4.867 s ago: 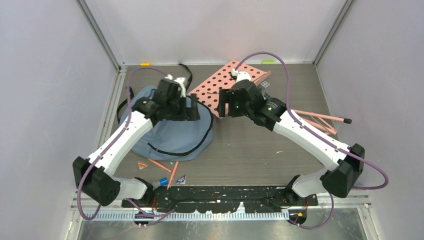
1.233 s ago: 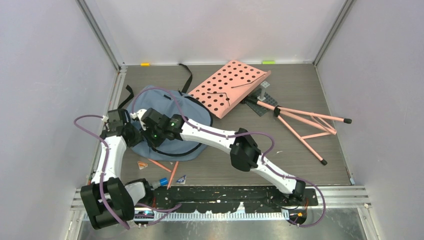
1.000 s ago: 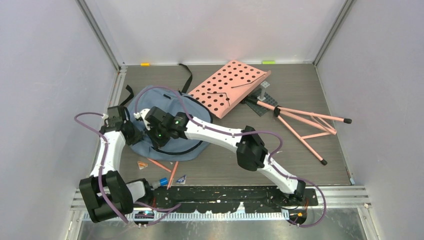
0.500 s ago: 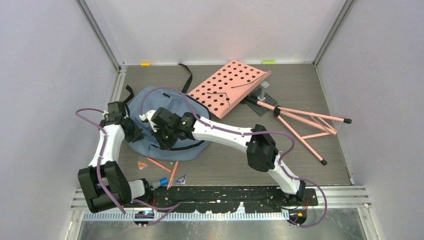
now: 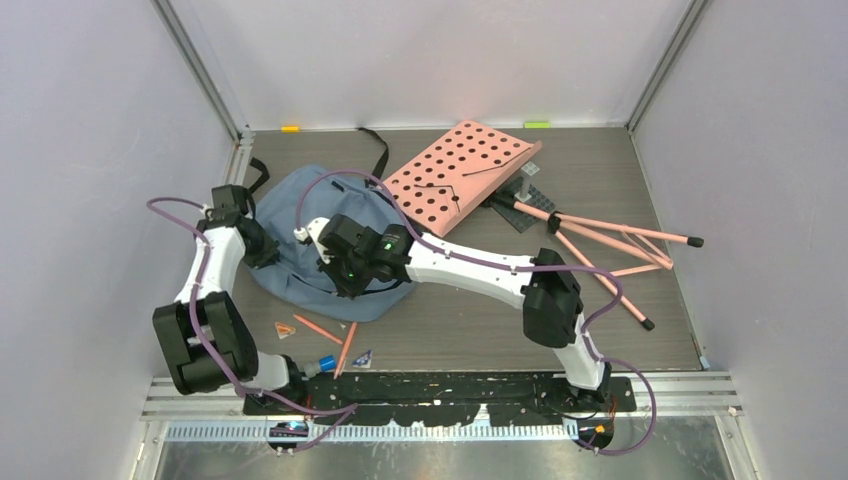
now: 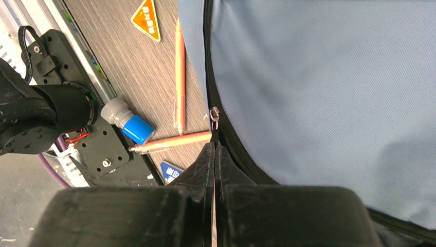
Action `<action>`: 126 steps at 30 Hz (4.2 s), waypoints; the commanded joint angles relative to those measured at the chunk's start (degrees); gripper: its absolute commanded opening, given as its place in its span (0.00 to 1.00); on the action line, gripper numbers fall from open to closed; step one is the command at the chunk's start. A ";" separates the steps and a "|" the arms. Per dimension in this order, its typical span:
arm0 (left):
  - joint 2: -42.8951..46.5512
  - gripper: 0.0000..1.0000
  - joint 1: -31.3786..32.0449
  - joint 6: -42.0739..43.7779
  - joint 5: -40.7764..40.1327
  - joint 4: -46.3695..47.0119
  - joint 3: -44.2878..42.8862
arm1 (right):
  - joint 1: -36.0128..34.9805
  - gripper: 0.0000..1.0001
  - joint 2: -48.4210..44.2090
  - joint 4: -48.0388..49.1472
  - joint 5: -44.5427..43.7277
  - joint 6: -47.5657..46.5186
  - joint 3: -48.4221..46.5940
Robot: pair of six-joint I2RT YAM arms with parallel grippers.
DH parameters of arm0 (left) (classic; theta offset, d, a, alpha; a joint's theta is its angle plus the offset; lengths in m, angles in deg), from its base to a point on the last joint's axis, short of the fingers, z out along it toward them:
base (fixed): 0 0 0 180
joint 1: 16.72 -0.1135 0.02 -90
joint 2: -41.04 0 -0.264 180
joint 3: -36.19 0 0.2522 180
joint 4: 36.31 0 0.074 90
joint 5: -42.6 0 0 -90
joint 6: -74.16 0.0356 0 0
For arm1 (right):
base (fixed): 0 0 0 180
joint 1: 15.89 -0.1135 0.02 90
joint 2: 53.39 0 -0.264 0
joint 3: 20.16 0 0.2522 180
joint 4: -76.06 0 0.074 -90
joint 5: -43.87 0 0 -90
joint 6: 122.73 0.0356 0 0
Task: Pack the student bag
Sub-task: Zip the student bag at the center of the board.
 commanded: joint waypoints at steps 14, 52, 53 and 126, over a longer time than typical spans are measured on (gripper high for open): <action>-16.72 0.00 -1.41 5.42 -5.30 13.67 -18.34 | 5.10 0.00 -9.23 -0.36 -5.11 3.09 8.27; 17.04 0.47 1.71 -8.45 13.39 1.44 11.03 | 6.86 0.01 -5.06 0.49 5.37 1.99 1.16; 16.54 0.38 1.68 -8.21 13.36 1.58 10.97 | 6.80 0.01 -5.11 0.44 5.15 1.99 1.10; 15.38 0.73 34.80 16.33 22.05 15.15 5.93 | 16.95 0.01 -26.71 9.08 1.15 9.45 21.69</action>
